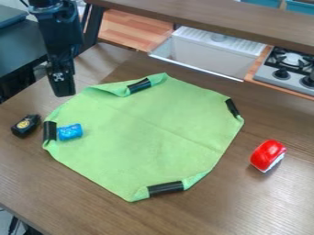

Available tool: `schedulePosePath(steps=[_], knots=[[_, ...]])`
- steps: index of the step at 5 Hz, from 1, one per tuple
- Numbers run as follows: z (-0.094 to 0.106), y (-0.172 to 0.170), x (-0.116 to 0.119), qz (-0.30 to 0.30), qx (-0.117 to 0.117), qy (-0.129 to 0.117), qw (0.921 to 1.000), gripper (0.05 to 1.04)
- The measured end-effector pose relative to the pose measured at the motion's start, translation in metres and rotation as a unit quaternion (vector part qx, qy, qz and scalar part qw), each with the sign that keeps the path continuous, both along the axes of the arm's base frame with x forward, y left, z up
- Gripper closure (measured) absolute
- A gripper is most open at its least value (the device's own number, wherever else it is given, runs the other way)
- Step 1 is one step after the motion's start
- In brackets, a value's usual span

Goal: Fold the cloth for top right to bottom left

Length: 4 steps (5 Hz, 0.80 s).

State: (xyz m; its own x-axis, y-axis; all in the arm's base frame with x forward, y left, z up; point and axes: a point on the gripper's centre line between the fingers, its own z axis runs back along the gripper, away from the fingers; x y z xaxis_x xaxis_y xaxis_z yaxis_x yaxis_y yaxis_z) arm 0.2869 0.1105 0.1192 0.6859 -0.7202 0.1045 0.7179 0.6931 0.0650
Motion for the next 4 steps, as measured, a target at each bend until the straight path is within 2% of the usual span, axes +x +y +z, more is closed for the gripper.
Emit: schedulePosePath(steps=[1,4], knots=[[-0.0096,-0.0008,-0.0008,-0.001,-0.006,0.015,0.9999,0.083],[-0.0102,-0.001,-0.0008,0.006,-0.003,0.018,0.9998,0.083]])
